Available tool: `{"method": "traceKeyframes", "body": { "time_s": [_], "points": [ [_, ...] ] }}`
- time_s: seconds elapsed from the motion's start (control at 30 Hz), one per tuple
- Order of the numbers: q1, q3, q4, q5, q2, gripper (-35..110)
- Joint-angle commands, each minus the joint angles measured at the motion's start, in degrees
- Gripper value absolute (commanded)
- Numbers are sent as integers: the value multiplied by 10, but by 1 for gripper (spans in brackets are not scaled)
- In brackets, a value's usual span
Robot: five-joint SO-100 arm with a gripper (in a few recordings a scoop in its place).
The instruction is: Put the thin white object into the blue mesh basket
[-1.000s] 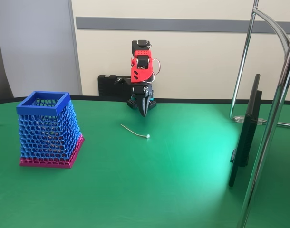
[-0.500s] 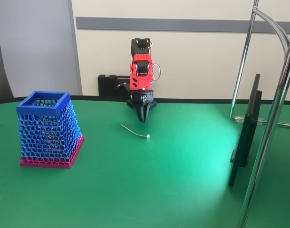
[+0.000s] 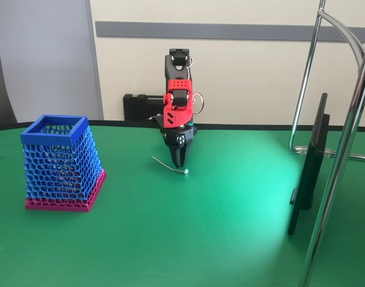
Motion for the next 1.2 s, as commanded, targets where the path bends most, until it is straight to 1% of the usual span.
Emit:
{"method": "traceKeyframes", "body": {
  "time_s": [0.0,0.83,1.17],
  "points": [
    [-15,-31,7,9,-7,11],
    [-24,-100,47,5,-88,13],
    [-18,-171,104,-5,-152,14]
  ]
}}
